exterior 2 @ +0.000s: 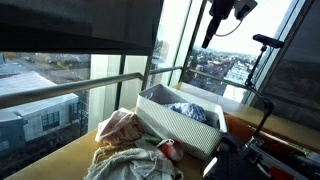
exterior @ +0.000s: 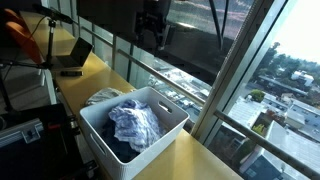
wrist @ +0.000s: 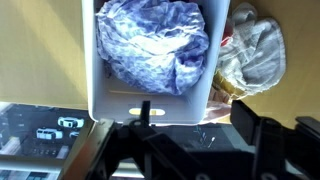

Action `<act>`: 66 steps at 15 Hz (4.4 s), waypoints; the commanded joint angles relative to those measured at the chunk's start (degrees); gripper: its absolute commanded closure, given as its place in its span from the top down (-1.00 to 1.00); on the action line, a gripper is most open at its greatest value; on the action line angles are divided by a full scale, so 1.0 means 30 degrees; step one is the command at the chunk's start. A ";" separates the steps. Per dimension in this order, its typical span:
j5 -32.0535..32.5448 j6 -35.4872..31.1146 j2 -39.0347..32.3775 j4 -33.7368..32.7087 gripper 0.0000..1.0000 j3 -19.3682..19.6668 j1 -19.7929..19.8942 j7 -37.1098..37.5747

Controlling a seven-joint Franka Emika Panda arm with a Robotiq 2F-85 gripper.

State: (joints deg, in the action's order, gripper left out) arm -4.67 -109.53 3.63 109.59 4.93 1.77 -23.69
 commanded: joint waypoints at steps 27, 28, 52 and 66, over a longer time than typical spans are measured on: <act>2.1519 -1.7429 -0.2311 1.2580 1.00 -0.4530 -0.3649 0.5598; 2.2677 -1.7408 -0.2718 1.2131 1.00 -0.4431 -0.3607 0.6424; 2.8192 -1.2927 -1.2314 0.4957 0.06 -0.3786 -0.4509 1.4382; 2.2718 -1.2578 -0.9090 0.5319 -0.98 -0.5179 -0.4072 1.1097</act>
State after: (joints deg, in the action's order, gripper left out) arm 70.62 -149.29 -30.24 123.03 -7.90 -10.58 14.59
